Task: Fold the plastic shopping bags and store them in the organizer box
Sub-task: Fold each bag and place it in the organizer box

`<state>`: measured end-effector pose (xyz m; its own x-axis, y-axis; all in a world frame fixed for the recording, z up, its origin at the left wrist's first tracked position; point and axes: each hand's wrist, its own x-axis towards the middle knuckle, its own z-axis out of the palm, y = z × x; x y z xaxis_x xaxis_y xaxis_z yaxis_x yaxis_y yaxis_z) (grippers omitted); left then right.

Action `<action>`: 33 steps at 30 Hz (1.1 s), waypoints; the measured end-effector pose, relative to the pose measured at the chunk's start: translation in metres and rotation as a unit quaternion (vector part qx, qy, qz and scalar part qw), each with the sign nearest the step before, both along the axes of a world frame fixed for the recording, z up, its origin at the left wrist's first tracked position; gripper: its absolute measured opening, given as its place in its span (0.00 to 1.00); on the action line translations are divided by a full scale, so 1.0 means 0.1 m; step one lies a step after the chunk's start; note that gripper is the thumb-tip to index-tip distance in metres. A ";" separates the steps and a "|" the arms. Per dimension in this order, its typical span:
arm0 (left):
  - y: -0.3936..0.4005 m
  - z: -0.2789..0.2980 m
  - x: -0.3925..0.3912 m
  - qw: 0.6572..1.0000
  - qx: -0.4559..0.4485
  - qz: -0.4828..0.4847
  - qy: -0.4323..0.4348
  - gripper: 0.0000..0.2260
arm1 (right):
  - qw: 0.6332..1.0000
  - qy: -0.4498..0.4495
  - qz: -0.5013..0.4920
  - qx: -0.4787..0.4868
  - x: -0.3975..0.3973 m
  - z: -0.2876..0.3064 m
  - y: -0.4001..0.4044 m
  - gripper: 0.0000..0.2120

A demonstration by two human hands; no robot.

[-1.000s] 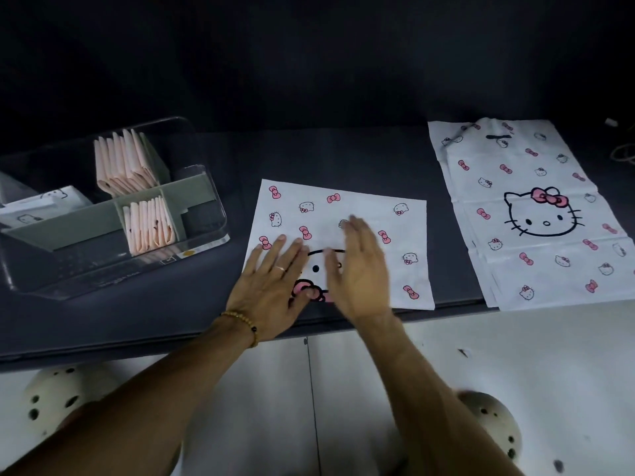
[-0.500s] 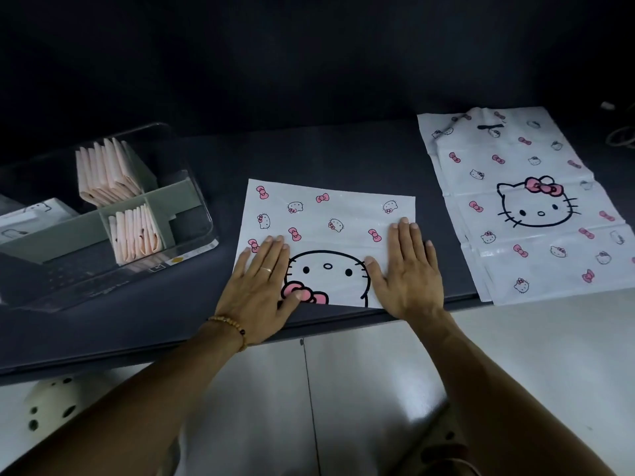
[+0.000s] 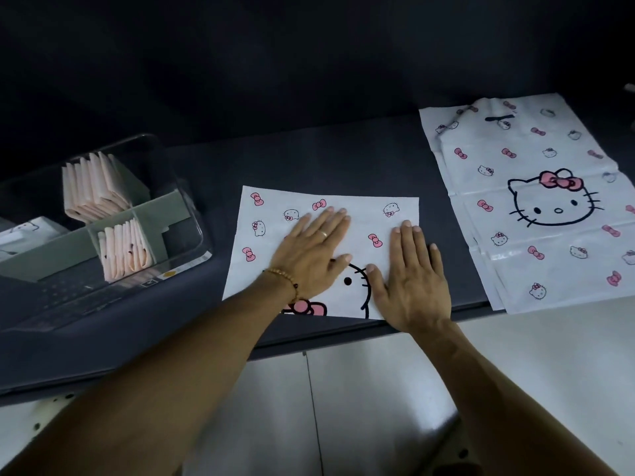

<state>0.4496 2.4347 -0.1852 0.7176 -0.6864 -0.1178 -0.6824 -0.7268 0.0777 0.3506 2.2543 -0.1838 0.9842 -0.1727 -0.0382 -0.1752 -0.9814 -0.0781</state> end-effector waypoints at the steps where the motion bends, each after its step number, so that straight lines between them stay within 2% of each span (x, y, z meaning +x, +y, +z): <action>1: 0.09 0.00 0.06 1.000 0.005 0.017 -0.003 0.33 | 1.000 0.003 0.000 0.002 0.00 0.00 0.01 0.38; 10: 0.53 0.05 0.31 0.986 0.005 0.169 0.003 0.44 | 1.000 0.010 -0.002 0.000 0.01 0.00 0.00 0.38; 15: 0.53 0.02 0.32 0.984 0.015 0.179 -0.013 0.45 | 0.999 0.018 -0.029 -0.001 0.12 0.13 0.14 0.35; 18: 0.52 -0.01 0.32 0.983 0.010 0.181 -0.017 0.44 | 0.995 -0.027 0.027 0.087 0.52 0.21 0.55 0.29; 21: 0.55 -0.03 0.33 0.984 0.005 0.177 -0.015 0.41 | 0.980 0.008 0.080 0.182 0.95 0.21 0.99 0.26; 22: 0.56 -0.03 0.33 0.985 0.003 0.174 -0.014 0.41 | 0.981 0.022 0.081 0.173 1.01 0.17 1.00 0.25; 26: 0.57 -0.02 0.35 0.984 0.001 0.177 -0.014 0.46 | 0.998 0.031 0.050 0.036 0.87 0.04 0.49 0.30; 33: 0.57 0.02 0.34 0.985 -0.003 0.172 0.000 0.51 | 0.999 0.043 -0.025 0.002 0.61 0.01 -0.21 0.38</action>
<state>0.4840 2.4919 -0.1835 0.9081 -0.4029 -0.1142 -0.3954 -0.9147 0.0835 0.4115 2.2330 -0.1828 0.9674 -0.2216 -0.1226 -0.2306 -0.9709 -0.0642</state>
